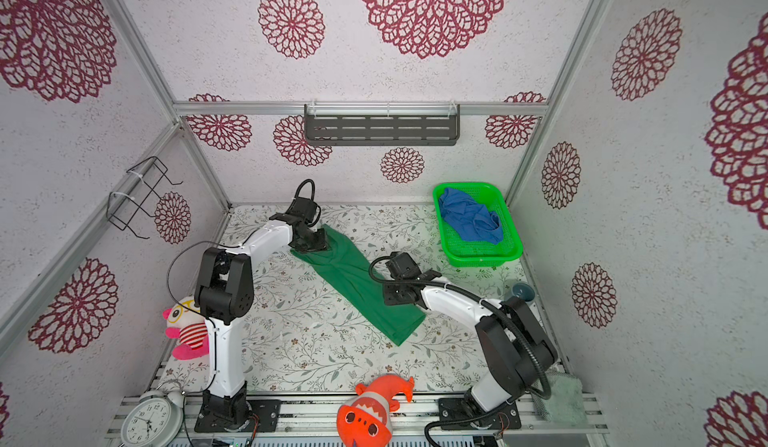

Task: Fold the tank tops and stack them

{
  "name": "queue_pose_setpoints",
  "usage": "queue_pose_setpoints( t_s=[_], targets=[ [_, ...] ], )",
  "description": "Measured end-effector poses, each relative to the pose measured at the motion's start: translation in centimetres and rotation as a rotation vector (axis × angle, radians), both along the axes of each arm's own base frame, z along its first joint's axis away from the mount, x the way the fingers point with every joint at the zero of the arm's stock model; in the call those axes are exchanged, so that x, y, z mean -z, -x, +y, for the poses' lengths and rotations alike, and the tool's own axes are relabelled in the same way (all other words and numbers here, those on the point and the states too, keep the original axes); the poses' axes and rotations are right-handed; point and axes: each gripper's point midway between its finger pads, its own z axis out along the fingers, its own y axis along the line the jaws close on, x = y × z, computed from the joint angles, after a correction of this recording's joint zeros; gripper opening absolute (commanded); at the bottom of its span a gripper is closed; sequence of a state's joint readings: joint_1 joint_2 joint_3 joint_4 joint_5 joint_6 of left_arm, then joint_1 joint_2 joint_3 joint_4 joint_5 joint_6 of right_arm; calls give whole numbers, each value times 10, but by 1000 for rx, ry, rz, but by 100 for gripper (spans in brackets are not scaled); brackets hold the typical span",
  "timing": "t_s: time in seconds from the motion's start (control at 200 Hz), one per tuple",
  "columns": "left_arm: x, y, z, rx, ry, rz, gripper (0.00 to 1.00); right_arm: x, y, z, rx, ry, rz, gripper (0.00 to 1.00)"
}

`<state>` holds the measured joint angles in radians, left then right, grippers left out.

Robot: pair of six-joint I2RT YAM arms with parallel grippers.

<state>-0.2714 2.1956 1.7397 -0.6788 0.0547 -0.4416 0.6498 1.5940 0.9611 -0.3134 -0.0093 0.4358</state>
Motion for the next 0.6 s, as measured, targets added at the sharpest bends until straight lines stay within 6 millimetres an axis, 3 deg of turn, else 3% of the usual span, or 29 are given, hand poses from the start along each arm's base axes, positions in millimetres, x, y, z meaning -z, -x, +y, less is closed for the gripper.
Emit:
queue_pose_setpoints(
  t_s=[0.125, 0.195, 0.36, 0.47, 0.6],
  targets=[
    [36, 0, 4, -29, -10, 67, 42, 25, 7, -3, -16, 49, 62, 20],
    [28, -12, -5, -30, 16, 42, 43, 34, 12, -7, -17, 66, 86, 20],
    [34, -41, -22, -24, 59, 27, 42, 42, 23, 1, 3, 43, 99, 19],
    [34, -65, -36, -10, 107, 4, 40, 40, 35, 26, 11, -25, 103, 21],
    [33, -87, -54, 21, 175, -15, 45, 35, 59, 85, -57, -121, 129, 30]
  ],
)
